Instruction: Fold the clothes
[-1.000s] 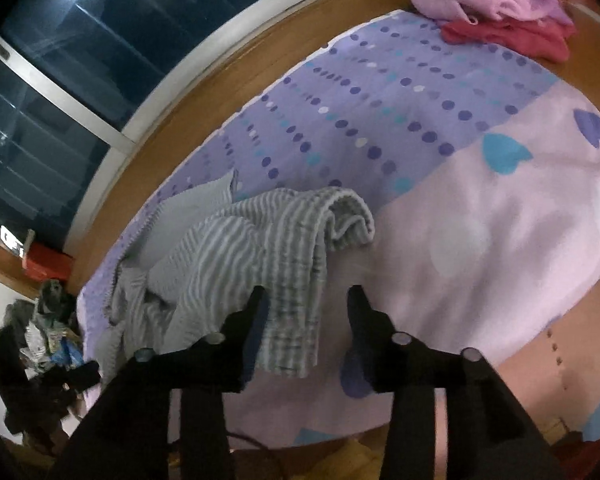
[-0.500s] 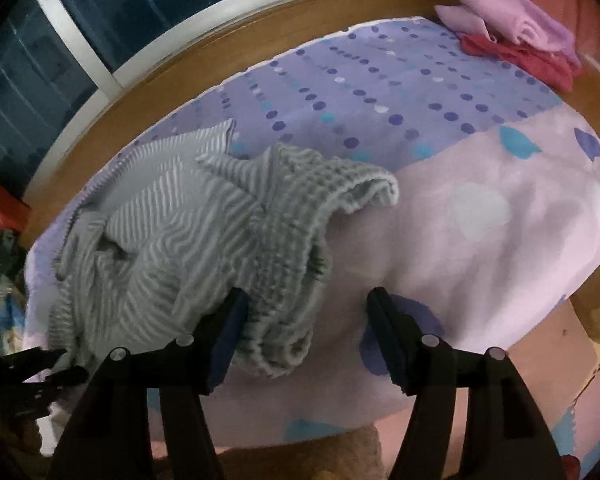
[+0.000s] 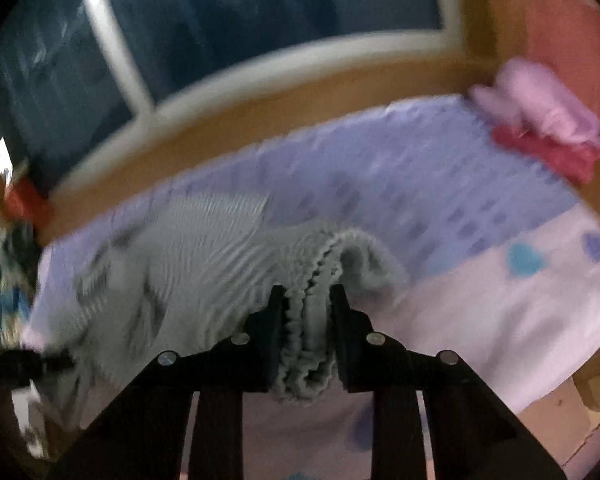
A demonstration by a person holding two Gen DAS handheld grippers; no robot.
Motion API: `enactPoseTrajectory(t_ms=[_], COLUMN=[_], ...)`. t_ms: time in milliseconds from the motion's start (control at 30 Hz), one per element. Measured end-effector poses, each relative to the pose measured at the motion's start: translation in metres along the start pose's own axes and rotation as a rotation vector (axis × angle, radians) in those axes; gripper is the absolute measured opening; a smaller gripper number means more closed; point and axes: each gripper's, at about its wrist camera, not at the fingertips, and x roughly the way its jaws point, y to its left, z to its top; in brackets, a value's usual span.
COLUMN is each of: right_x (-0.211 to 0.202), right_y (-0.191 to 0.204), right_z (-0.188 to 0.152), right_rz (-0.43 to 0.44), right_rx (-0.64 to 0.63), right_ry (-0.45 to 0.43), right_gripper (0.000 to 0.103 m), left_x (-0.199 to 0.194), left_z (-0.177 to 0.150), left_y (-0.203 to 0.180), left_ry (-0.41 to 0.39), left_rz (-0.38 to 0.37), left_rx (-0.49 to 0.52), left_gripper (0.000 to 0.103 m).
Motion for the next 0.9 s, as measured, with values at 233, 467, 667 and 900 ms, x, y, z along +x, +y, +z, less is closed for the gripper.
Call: enactPoseTrajectory(t_ms=[233, 467, 667, 900], right_x=[-0.014, 0.053, 0.074, 0.019], right_y=[-0.089, -0.138, -0.141, -0.123], right_z=[0.061, 0.071, 0.068, 0.064], right_rz=[-0.156, -0.214, -0.270, -0.429], right_rx=[0.100, 0.057, 0.058, 0.064], right_ry=[-0.101, 0.052, 0.118, 0.110], right_gripper=[0.021, 0.023, 0.041, 0.044], left_x=[0.015, 0.032, 0.033, 0.035], left_z=[0.034, 0.048, 0.069, 0.099], left_y=[-0.048, -0.030, 0.011, 0.056], left_ry=[-0.031, -0.010, -0.021, -0.010], left_rz=[-0.133, -0.033, 0.048, 0.095], left_rx=[-0.002, -0.113, -0.214, -0.176], left_gripper=[0.010, 0.011, 0.021, 0.024])
